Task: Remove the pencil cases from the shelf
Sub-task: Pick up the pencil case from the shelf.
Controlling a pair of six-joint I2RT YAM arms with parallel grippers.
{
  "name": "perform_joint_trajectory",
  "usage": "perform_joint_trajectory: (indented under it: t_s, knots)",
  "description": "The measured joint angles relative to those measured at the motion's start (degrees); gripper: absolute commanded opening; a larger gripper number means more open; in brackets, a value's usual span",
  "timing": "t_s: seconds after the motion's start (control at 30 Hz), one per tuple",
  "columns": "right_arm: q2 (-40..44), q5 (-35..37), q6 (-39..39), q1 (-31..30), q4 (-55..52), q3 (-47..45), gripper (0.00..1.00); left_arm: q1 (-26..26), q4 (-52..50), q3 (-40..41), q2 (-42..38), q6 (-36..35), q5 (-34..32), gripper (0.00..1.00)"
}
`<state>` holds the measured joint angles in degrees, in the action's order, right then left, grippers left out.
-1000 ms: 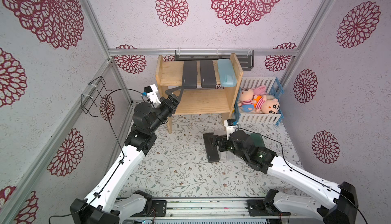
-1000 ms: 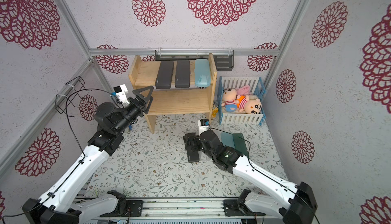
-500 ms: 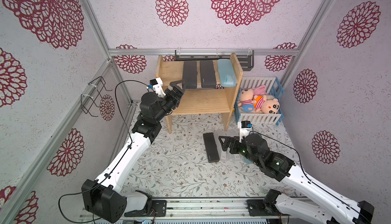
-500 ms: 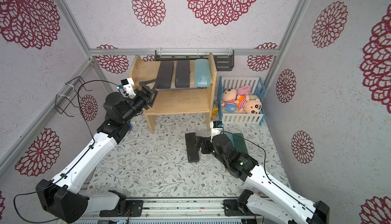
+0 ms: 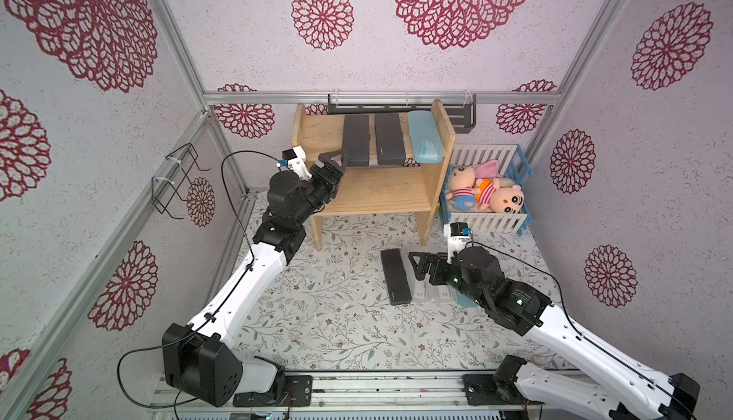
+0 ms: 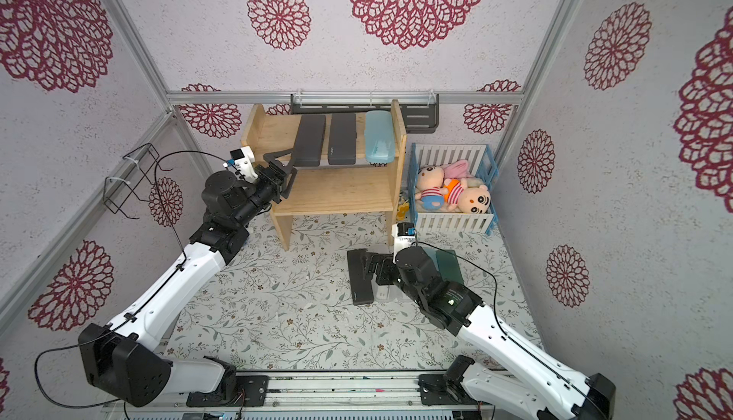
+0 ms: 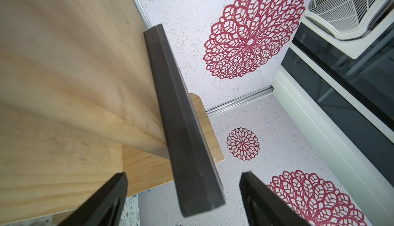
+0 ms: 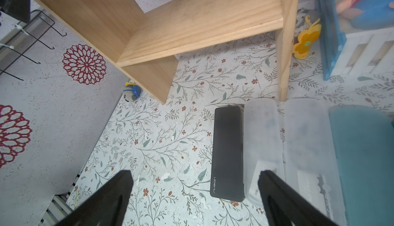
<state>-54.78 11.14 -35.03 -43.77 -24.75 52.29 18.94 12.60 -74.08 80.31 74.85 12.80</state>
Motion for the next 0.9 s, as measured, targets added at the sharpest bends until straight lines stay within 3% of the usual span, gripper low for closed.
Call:
perform_joint_trajectory:
  t_s: [0.1,0.73,0.9]
  knots:
    - [-0.59,-0.37,0.02,0.04,0.0,0.0,0.99,0.0,0.46,-0.02,0.63,0.68,0.15,0.76]
    - [-2.45,-1.97,0.57,0.15,0.22,0.0,0.99,0.59,-0.11,-2.4,0.61,1.27,-0.48,0.76]
    - [-2.6,-1.99,0.98,0.15,0.24,0.0,0.99,0.85,-0.37,-3.98,0.63,1.27,-0.55,0.71]
